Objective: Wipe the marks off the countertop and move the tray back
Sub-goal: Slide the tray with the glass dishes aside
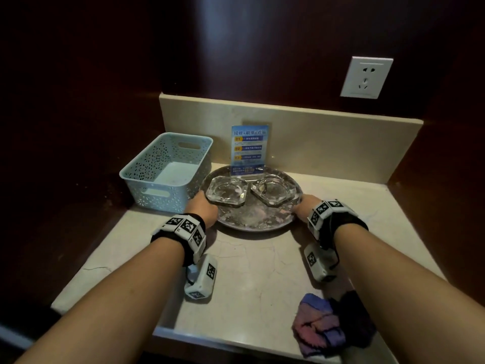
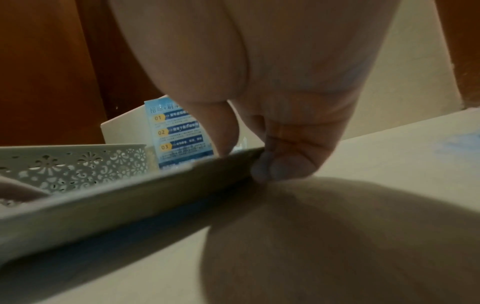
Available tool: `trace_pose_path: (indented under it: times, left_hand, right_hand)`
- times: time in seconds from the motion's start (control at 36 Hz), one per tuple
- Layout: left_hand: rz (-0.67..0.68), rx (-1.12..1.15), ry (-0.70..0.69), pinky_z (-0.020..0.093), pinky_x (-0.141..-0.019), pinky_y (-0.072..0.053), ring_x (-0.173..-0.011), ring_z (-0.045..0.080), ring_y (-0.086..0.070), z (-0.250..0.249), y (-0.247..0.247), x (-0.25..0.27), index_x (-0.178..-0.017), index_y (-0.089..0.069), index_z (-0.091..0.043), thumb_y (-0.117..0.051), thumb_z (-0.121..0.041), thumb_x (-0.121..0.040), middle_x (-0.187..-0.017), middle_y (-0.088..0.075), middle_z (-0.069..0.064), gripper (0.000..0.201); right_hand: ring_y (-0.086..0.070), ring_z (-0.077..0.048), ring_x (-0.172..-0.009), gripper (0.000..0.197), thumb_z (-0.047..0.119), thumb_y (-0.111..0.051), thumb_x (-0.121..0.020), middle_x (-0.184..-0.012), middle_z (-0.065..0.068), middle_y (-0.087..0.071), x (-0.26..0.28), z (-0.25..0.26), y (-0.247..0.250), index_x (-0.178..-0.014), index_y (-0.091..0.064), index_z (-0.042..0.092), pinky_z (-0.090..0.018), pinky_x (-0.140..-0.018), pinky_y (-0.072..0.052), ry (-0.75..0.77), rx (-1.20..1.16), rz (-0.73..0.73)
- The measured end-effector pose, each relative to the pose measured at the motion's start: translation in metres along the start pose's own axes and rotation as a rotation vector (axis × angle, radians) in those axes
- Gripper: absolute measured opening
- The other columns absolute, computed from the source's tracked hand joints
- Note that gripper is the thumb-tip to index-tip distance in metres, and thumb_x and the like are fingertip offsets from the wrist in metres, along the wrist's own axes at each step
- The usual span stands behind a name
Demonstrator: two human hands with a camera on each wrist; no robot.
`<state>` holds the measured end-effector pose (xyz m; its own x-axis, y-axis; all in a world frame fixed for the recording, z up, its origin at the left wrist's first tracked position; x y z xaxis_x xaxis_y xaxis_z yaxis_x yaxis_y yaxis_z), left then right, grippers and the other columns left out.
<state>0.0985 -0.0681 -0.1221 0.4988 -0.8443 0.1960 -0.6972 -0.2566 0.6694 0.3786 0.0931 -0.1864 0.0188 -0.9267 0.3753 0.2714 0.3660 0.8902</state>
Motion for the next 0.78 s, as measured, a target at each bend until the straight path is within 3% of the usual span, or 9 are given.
trace_pose_path:
  times: [0.03,0.08,0.11,0.22,0.31,0.36,0.44,0.64,0.78]
  left_hand:
    - [0.005,0.002,0.006,0.044,-0.101,-0.046,-0.113,0.035,-0.057,0.0,-0.001,0.0,-0.121,-0.052,-0.011,-0.046,-0.014,-0.086,-0.125,-0.059,0.017,0.035]
    - [0.027,-0.009,0.014,0.043,-0.099,-0.047,-0.11,0.034,-0.059,0.0,-0.004,-0.003,-0.119,-0.055,-0.011,-0.047,-0.018,-0.085,-0.122,-0.061,0.017,0.036]
    - [0.033,-0.025,0.016,0.042,-0.097,-0.048,-0.108,0.034,-0.06,0.001,-0.005,-0.006,-0.119,-0.056,-0.01,-0.048,-0.02,-0.084,-0.121,-0.062,0.017,0.037]
    - [0.023,-0.119,0.052,0.036,-0.087,-0.051,-0.104,0.034,-0.061,-0.003,-0.001,0.0,-0.12,-0.057,-0.008,-0.05,-0.027,-0.085,-0.12,-0.063,0.017,0.04]
    - [-0.038,-0.208,0.077,0.041,-0.097,-0.048,-0.116,0.036,-0.055,-0.012,0.008,0.012,-0.13,-0.049,-0.009,-0.053,-0.037,-0.085,-0.136,-0.049,0.018,0.053]
    - [-0.063,-0.211,0.052,0.044,-0.103,-0.045,-0.122,0.035,-0.051,-0.02,0.011,0.02,-0.135,-0.044,-0.014,-0.057,-0.041,-0.083,-0.142,-0.041,0.016,0.06]
    - [0.013,-0.093,-0.048,0.048,-0.1,-0.047,-0.118,0.03,-0.055,-0.033,0.002,0.028,-0.137,-0.038,-0.026,-0.062,-0.05,-0.073,-0.14,-0.045,0.009,0.073]
    - [0.08,-0.091,-0.328,0.039,-0.109,-0.039,-0.129,0.026,-0.047,-0.075,-0.017,0.075,-0.142,-0.036,-0.014,-0.061,-0.033,-0.087,-0.145,-0.045,0.01,0.063]
    - [0.22,-0.067,-0.469,0.033,-0.106,-0.04,-0.124,0.023,-0.052,-0.099,-0.036,0.106,-0.141,-0.04,-0.016,-0.063,-0.034,-0.086,-0.139,-0.052,0.009,0.063]
  right_hand:
    - [-0.065,-0.033,-0.095,0.087,0.051,-0.083,-0.05,-0.11,-0.001,-0.067,-0.095,-0.028,-0.032,-0.13,-0.05,0.038,-0.04,-0.085,-0.049,-0.008,0.023,0.002]
    - [-0.066,-0.03,-0.073,0.114,0.071,-0.078,-0.013,-0.091,0.008,-0.072,-0.134,-0.03,-0.04,-0.12,-0.038,0.065,-0.057,-0.072,-0.052,0.016,0.049,0.039]
    - [-0.066,-0.027,-0.065,0.113,0.075,-0.075,-0.011,-0.082,0.011,-0.073,-0.134,-0.024,-0.041,-0.116,-0.034,0.07,-0.055,-0.068,-0.053,0.061,0.004,0.028]
    - [-0.069,-0.019,-0.071,0.082,0.072,-0.076,-0.04,-0.078,0.009,-0.073,-0.128,-0.025,-0.047,-0.116,-0.052,0.051,-0.028,-0.067,-0.054,0.143,0.058,0.061]
    - [-0.064,-0.015,-0.073,0.058,0.055,-0.076,-0.051,-0.087,-0.002,-0.072,-0.099,-0.024,-0.021,-0.104,-0.062,0.034,-0.041,-0.077,-0.054,0.125,0.018,0.011]
    - [-0.066,-0.026,-0.097,0.057,0.047,-0.068,-0.066,-0.119,-0.008,-0.067,0.008,0.002,0.021,-0.119,-0.054,0.032,-0.046,-0.086,-0.051,0.157,-0.003,-0.03]
    - [-0.046,-0.033,-0.131,0.051,0.033,-0.045,-0.099,-0.144,-0.017,-0.046,0.116,0.024,0.059,-0.141,-0.039,0.006,-0.036,-0.105,-0.037,0.21,-0.047,-0.08]
    - [-0.034,-0.027,-0.141,0.058,0.039,-0.046,-0.097,-0.154,-0.008,-0.034,0.144,-0.001,0.066,-0.148,-0.032,0.015,-0.036,-0.115,-0.028,0.19,-0.199,-0.137]
    - [-0.041,-0.028,-0.137,0.047,0.034,-0.047,-0.098,-0.149,-0.006,-0.043,0.176,-0.045,0.078,-0.142,-0.044,0.02,-0.033,-0.113,-0.029,0.1,-0.242,-0.257]
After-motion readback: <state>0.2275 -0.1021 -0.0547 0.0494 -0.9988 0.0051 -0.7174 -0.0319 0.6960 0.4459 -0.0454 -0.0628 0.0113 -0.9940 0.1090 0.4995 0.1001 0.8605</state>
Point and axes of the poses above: each hand's wrist, its own x-axis away from the middle knuckle, its own y-axis out of the back of the hand, z = x × y, the point moved 6 cm from there along -x, towards the middle knuckle
